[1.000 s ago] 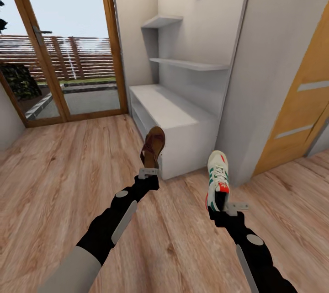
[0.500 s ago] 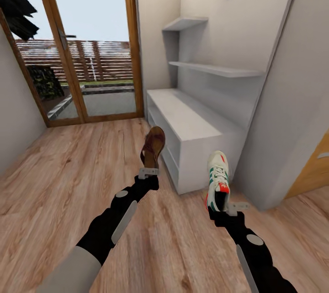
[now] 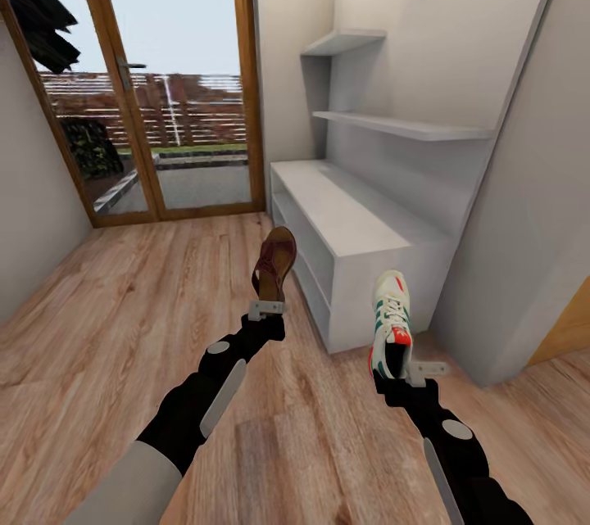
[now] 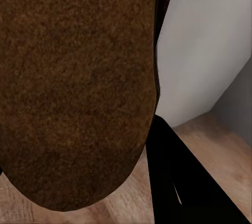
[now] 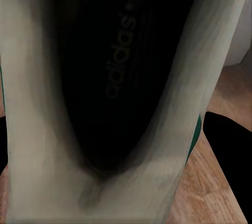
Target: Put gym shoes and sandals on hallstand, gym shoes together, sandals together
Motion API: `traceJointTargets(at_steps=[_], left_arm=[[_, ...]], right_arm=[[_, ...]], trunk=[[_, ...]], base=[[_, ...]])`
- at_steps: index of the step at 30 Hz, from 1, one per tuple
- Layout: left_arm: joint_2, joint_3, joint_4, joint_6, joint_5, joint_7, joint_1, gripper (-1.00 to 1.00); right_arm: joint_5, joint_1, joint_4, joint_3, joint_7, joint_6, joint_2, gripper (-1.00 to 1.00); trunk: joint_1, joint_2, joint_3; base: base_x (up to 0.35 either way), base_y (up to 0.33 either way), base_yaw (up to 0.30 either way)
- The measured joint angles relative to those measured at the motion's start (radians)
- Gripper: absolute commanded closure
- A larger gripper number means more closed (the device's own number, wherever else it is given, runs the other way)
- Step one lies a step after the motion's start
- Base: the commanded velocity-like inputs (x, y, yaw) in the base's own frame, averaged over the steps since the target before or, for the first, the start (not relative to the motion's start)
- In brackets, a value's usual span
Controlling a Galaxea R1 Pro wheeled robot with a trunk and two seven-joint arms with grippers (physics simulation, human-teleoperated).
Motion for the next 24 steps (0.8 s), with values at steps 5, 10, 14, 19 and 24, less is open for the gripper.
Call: traceJointTargets(at_steps=[5,10,14,19,24], left_arm=[[0.0,0.0,0.0,0.0,0.0,0.0,0.0,1.0],[0.0,0.0,0.0,0.0,0.0,0.0,0.0,1.0],[0.0,0.0,0.0,0.0,0.0,0.0,0.0,1.0],[0.0,0.0,0.0,0.0,0.0,0.0,0.0,1.0],[0.0,0.0,0.0,0.0,0.0,0.0,0.0,1.0]], right_arm=[[0.0,0.0,0.001,0.0,0.0,0.0,0.0,1.0],[0.0,0.0,0.002,0.0,0.0,0.0,0.0,1.0],[0.0,0.0,0.002,0.0,0.0,0.0,0.0,1.0],[0.0,0.0,0.002,0.0,0.0,0.0,0.0,1.0],[0.0,0.0,0.002,0.0,0.0,0.0,0.0,1.0]], trunk=[[0.0,0.0,0.0],[0.0,0.0,0.0],[0.0,0.0,0.0],[0.0,0.0,0.0],[0.0,0.0,0.0]], base=[[0.0,0.0,0.26],[0.0,0.0,0.286],[0.0,0.0,0.289],[0.0,0.0,0.29],[0.0,0.0,0.29]])
